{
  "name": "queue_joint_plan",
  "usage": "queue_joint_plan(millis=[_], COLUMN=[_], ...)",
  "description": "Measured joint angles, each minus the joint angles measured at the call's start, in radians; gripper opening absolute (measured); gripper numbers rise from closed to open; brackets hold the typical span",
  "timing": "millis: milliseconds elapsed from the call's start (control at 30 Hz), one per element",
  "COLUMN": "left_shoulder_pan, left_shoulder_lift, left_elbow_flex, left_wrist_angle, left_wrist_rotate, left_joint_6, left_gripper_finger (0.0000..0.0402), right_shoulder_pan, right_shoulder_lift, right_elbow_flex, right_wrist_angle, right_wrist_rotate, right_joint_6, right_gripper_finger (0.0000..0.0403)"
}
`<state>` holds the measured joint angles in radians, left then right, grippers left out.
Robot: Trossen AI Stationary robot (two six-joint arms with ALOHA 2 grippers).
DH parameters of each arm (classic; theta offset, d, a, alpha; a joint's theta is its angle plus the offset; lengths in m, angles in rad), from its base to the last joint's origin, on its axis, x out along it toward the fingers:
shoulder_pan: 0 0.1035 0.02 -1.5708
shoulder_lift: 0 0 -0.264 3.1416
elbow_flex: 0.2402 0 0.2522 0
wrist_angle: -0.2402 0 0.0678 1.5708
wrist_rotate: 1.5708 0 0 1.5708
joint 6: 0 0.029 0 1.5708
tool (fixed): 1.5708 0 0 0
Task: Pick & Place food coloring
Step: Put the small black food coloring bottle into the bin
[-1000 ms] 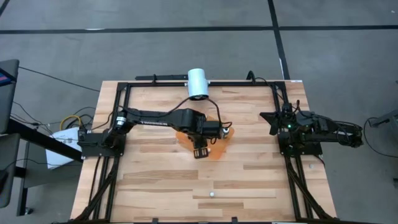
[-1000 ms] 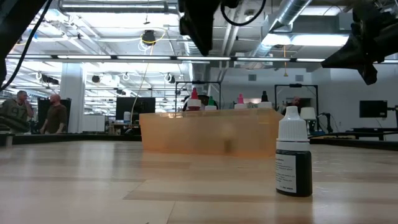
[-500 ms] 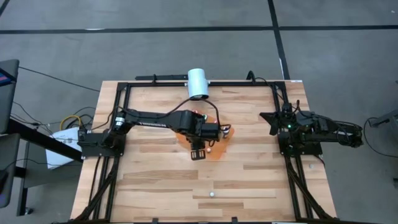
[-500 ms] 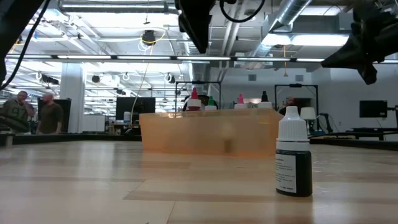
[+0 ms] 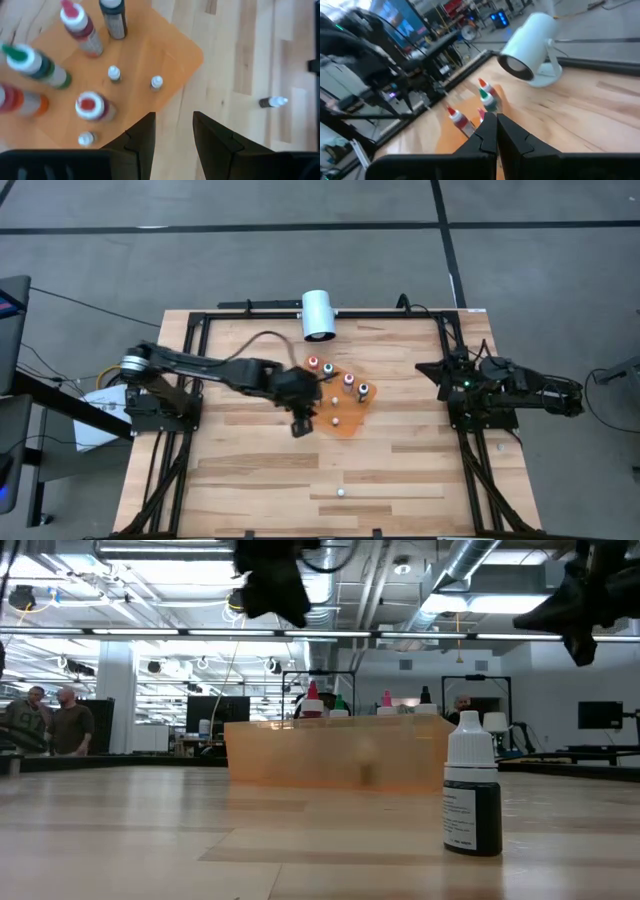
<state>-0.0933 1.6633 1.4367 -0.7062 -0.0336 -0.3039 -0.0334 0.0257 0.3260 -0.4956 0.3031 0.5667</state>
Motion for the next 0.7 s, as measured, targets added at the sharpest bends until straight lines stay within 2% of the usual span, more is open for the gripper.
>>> queue_joint_plan(millis=[267,500,700], left_shoulder_pan=[-0.006,-0.006,-0.032], left_shoulder_lift=[-0.346,-0.656,-0.915], left_elbow_flex=[-0.441,-0.747,-0.926], left_wrist_angle=[0.308,0.521,0.541], left_wrist_rotate=[-0.019,-0.057,-0.08], left_joint_6=[-0.09,-0.154,-0.192], left_gripper_finger=[0.0122,0.0122,0.0122], right_shoulder_pan=[0.0,0.0,0.015], right_shoulder_lift=[0.069,0.293,0.493], right_elbow_flex=[0.001,0.022,0.136], right_wrist_angle=[0.131,0.263,0.27], right_wrist_rotate=[-0.043,-0.141,-0.323], right_joint_6=[-0.002,0.0,-0.025], right_gripper_finger=[0.0001,0.0001,0.0001])
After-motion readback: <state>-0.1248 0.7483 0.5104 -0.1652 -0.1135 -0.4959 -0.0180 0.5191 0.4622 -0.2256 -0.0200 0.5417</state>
